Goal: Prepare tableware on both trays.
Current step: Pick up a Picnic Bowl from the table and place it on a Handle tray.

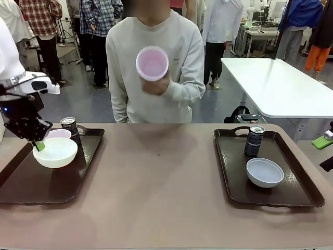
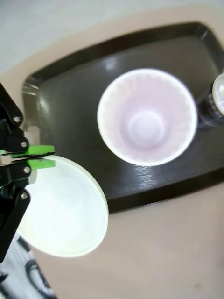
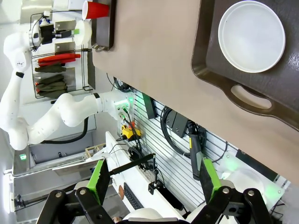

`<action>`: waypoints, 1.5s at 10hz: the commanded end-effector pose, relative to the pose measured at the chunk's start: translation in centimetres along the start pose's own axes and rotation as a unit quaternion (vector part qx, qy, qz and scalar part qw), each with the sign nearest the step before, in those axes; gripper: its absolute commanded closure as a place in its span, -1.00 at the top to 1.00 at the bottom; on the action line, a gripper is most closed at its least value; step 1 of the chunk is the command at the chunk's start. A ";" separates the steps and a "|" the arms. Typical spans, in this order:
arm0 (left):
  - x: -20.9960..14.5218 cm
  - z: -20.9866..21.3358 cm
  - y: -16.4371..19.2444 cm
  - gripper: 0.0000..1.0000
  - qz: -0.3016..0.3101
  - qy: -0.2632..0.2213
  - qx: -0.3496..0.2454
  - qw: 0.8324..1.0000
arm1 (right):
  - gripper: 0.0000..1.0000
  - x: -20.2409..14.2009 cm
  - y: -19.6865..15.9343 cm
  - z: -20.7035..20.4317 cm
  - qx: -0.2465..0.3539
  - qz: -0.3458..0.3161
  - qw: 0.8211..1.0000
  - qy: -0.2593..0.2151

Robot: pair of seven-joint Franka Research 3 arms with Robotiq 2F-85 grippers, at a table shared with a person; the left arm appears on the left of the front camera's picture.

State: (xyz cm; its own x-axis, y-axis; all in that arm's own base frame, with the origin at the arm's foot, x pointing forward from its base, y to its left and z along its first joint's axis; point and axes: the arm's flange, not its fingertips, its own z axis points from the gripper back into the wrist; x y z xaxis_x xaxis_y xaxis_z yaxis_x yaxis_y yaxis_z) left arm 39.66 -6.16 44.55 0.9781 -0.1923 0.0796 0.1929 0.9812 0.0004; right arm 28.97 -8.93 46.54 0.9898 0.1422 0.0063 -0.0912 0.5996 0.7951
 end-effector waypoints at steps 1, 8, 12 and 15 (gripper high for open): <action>-0.1 -3.8 -0.6 -0.93 -0.023 -0.019 0.000 1.000 | 1.00 0.1 0.0 0.0 0.010 0.002 1.000 -0.005; -1.6 -6.1 -0.8 -0.57 -0.015 0.015 0.031 0.999 | 1.00 0.1 0.0 0.0 0.010 0.002 1.000 -0.005; -1.6 -6.1 -0.7 1.00 -0.002 0.023 0.066 0.998 | 1.00 0.1 0.0 0.0 0.010 0.002 1.000 -0.005; -1.8 -4.8 -0.7 0.26 0.009 0.018 0.081 0.997 | 1.00 0.1 0.0 0.0 0.010 0.002 1.000 -0.005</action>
State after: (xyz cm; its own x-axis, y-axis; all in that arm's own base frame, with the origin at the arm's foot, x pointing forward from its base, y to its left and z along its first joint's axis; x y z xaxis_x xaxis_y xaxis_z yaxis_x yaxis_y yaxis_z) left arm 38.73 -6.62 38.87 0.9782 -0.2031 0.0429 0.1975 0.9742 0.1093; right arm 28.97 -8.92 46.55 0.9898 0.1422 0.0064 -0.0912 0.5996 0.7951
